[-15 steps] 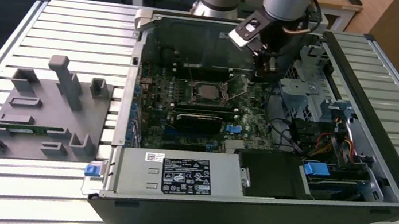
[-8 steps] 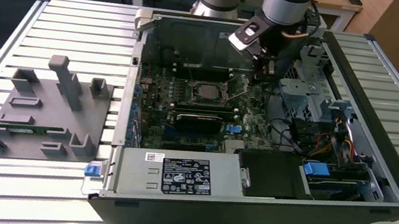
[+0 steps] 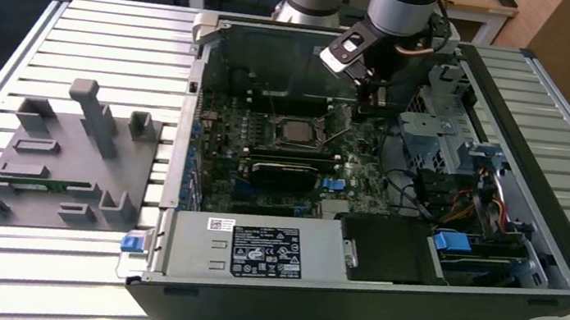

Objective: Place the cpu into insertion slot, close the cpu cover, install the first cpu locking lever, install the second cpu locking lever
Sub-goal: 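Close the cpu cover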

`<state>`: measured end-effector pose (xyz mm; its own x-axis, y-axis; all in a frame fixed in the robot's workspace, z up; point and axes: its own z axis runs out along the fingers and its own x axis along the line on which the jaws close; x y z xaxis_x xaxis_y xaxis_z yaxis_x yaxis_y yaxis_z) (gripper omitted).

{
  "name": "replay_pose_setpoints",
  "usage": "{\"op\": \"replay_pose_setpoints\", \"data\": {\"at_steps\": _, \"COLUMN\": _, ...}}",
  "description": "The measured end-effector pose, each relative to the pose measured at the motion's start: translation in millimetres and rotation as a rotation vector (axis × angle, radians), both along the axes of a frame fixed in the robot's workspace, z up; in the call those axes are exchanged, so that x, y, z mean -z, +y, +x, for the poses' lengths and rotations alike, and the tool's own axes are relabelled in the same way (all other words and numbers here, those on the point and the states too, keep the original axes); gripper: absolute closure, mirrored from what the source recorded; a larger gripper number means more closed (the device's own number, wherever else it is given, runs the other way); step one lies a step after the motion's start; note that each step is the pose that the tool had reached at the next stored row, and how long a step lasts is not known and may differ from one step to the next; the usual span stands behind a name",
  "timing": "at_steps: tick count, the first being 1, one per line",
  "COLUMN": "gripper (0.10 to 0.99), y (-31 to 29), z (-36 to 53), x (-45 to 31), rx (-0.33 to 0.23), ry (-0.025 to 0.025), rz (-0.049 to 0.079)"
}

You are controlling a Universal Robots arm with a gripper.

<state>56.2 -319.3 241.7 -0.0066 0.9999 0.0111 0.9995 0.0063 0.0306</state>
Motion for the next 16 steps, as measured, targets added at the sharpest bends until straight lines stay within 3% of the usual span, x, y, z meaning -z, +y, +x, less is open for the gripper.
{"op": "replay_pose_setpoints", "data": {"at_steps": 9, "gripper": 0.980, "y": 0.1, "z": -6.6, "x": 0.2, "rx": 0.000, "ry": 0.0000, "rz": 0.000}}
{"op": "replay_pose_setpoints", "data": {"at_steps": 16, "gripper": 0.980, "y": 0.0, "z": -22.7, "x": 1.2, "rx": 0.000, "ry": 0.0000, "rz": 0.000}}
